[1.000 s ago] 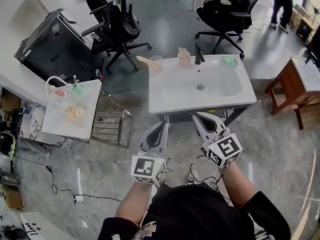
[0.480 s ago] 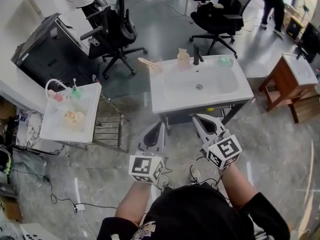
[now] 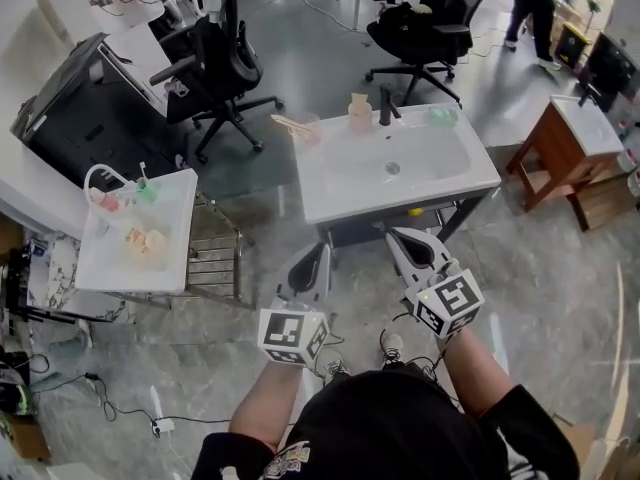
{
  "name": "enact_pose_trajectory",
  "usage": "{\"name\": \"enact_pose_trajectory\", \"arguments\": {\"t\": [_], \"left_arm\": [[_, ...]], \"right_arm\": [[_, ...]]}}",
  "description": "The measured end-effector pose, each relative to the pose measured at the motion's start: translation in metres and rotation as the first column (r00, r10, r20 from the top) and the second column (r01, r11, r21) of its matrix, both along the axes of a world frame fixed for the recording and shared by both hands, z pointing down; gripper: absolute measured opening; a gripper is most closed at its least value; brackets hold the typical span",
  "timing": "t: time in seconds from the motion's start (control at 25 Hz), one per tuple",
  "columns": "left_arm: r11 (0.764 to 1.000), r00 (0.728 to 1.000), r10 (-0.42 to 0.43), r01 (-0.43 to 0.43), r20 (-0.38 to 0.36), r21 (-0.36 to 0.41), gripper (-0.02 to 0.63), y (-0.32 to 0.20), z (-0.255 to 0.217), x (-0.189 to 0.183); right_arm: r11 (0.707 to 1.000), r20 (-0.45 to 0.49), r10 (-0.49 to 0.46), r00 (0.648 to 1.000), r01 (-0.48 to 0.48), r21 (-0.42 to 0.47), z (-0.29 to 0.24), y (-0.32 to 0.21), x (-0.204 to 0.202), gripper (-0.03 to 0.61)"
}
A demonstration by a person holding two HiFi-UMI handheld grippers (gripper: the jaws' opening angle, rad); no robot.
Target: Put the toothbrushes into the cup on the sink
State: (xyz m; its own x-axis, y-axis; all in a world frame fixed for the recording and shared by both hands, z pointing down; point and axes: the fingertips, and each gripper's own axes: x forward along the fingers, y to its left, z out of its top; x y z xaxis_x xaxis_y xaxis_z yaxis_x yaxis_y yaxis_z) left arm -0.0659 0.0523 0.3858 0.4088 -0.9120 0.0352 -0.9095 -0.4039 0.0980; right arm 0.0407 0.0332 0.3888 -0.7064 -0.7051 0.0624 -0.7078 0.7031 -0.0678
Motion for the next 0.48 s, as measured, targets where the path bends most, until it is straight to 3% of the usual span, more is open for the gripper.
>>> {"name": "enact_pose_trajectory", "arguments": {"t": [0.48], "left_arm": [[1.000,1.000,0.013,-0.013,0.004,0.000,0.008,0.0090,0.0005,0.0022]], "right_arm": [[1.000,0.012,0.016,1.000,-0.016,-0.001,0.0017,0.0092,0.0023,0.005]]}}
